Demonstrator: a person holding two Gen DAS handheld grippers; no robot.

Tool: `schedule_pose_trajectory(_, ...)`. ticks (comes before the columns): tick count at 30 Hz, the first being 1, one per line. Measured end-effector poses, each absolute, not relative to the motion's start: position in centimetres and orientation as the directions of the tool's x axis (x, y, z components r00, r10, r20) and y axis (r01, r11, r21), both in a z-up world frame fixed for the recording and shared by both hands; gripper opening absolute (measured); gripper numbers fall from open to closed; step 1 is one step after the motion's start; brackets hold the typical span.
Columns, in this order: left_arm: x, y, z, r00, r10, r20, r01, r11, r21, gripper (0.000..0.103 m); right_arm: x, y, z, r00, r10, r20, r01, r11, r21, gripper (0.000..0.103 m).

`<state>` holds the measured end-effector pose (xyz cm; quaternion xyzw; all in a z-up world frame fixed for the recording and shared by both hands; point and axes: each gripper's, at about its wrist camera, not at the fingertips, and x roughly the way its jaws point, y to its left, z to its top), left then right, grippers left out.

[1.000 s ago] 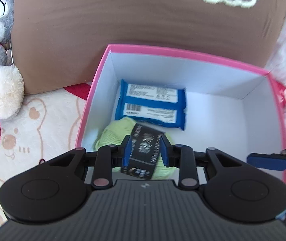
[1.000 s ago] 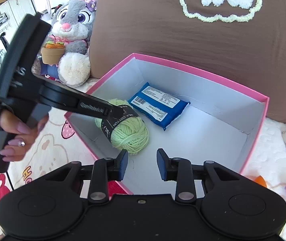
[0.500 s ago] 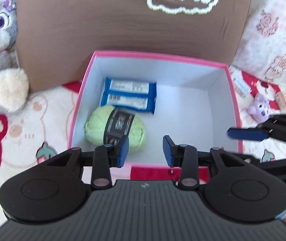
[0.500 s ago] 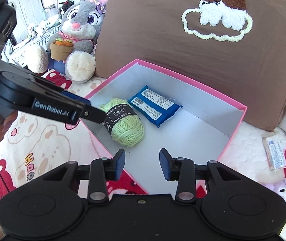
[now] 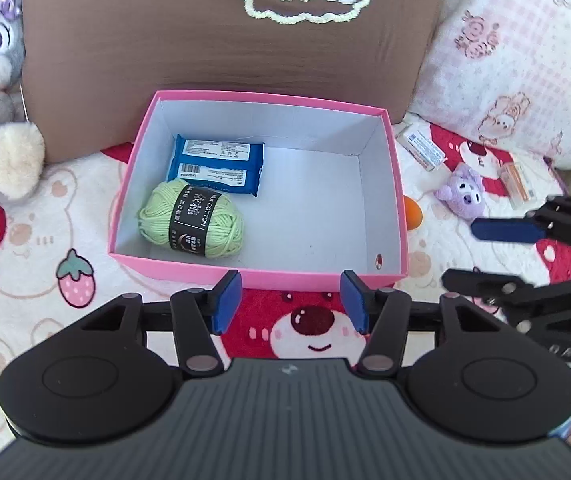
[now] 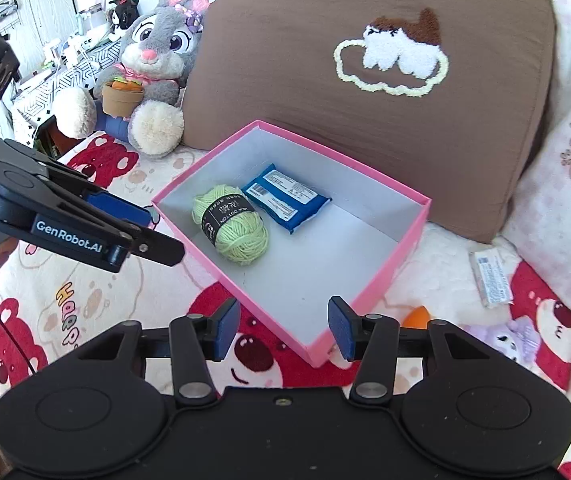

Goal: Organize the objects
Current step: 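Raise the left tool out of the box and move toward the purple plush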

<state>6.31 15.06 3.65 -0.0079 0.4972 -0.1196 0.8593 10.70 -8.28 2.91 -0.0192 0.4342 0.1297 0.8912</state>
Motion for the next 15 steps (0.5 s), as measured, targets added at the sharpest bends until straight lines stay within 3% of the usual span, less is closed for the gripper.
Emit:
schedule_pose_trajectory(5, 4.2, 12.9, 5.3, 0.495, -0.215, -0.842, 0.261, 0.961, -0.092, 0.060, 8.6, -9.6, 4.8, 0.596, 0.210, -0.775, -0.244, 0.967, 0.073, 0.057)
schedule_pose_trajectory(15, 0.7, 8.1, 7.1, 0.486, -0.290, -0.825, 0.389, 0.917, -0.093, 0.062, 4.0, -12.3, 6.9, 0.615, 0.175, -0.769, -0.249, 0.968, 0.022, 0.063)
